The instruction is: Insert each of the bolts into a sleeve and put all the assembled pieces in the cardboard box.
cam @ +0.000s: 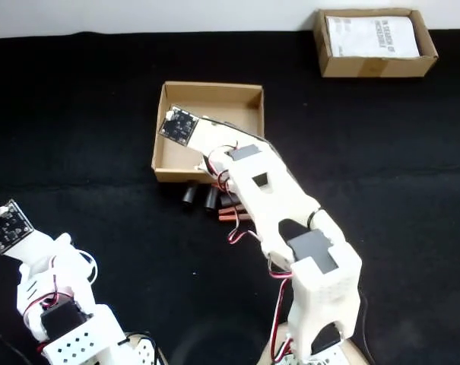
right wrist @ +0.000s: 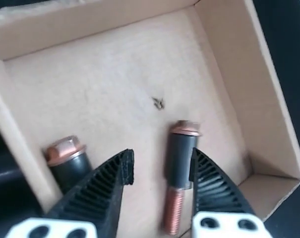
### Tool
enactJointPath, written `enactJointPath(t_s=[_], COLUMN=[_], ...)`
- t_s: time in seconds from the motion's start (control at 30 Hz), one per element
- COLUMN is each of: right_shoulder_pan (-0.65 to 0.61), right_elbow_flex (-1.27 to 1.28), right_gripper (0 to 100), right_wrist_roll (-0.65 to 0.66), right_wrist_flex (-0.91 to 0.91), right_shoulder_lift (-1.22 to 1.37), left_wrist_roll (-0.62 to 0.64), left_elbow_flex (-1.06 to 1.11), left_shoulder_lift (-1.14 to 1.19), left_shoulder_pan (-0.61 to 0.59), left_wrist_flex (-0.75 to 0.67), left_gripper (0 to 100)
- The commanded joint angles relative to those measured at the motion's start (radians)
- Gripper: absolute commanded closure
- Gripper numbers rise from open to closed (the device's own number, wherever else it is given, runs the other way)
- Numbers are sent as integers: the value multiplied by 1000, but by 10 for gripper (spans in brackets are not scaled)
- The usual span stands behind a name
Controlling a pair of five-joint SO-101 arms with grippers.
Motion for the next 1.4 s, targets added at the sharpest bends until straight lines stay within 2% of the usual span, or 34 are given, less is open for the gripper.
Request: enactJointPath(t_s=[0.0,0.13,0.37,0.47,0.57,0.63,0.77,0.87,1.13,1.37], right_shoulder_pan=[-28,-28,-90,-120,-117,-93,-38,-28,-41,-33], right_elbow_flex=[-33,-33,-33,-25,-21,-1,85,136,148,148], right_gripper=[834,867,905,905,905,905,905,905,905,905], right_wrist_roll=[-118,-319,-532,-531,-445,-325,-64,60,80,77], right_wrist_flex=[61,208,733,900,978,958,768,653,484,478], right_shoulder_lift=[-140,-320,-590,-628,-627,-616,-549,-476,-269,-216], left_wrist_roll=[5,5,5,5,5,5,5,5,5,5], left_elbow_flex=[18,18,18,18,18,18,18,18,18,18], left_shoulder_lift=[-7,-7,-7,-7,-7,-7,-7,-7,-7,-7], left_shoulder_pan=[18,18,18,16,15,15,13,13,13,13], left_wrist_flex=[-18,-18,-17,-17,-17,-17,-17,-17,-17,-20], left_gripper=[991,991,991,991,991,991,991,991,991,991])
